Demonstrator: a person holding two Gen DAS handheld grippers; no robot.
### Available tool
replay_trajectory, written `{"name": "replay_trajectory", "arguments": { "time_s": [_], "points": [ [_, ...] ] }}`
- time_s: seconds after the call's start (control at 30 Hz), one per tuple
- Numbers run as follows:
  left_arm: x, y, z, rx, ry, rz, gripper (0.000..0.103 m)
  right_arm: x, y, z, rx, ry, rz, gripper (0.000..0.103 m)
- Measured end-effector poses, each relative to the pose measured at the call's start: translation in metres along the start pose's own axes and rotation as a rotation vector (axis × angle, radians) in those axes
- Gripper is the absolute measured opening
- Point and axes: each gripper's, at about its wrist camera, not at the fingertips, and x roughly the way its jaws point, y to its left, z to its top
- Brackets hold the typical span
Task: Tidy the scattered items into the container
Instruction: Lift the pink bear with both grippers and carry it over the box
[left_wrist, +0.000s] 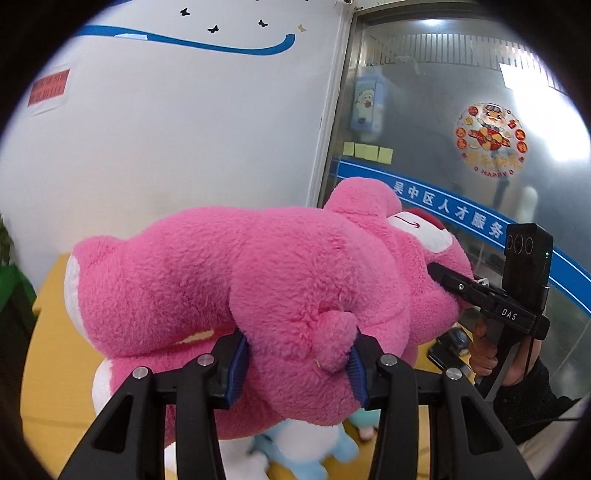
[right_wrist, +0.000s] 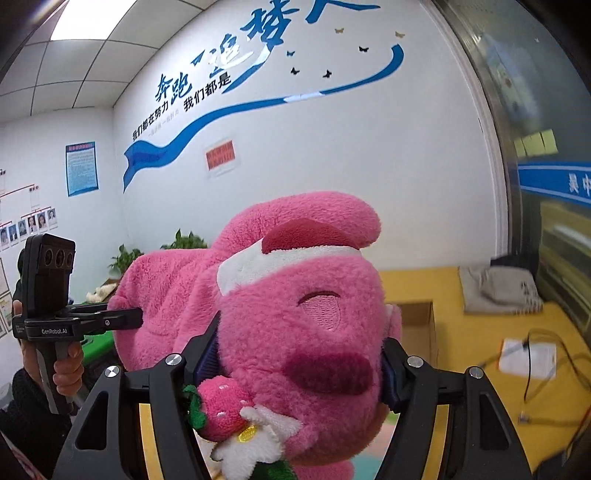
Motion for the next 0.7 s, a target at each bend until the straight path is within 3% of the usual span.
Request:
{"name": "replay_trajectory", "arguments": {
  "time_s": [0.17, 0.37, 0.5, 0.7],
  "points": [
    [0.059, 0.042, 0.053, -0.019, 0.010, -0.003, 0.044, 0.066, -0.034, 0.045, 0.020, -0.011, -0.009, 0.074],
    [0.174, 0.101, 0.073, -0.102, 0.126, -0.024, 0.044, 0.173, -0.098, 0.063, 0.049, 0.058, -0.061, 0.074],
    [0.257, 0.135, 0.057, -0.192, 0.229, -0.034, 0.044, 0.249, -0.155, 0.040, 0.151, 0.146, -0.051, 0.074],
    [0.375, 0.173, -0.008, -0.303, 0.466, -0.031, 0.044, 0.340, -0.222, -0.040, 0.314, 0.342, -0.138, 0.074]
  ]
}}
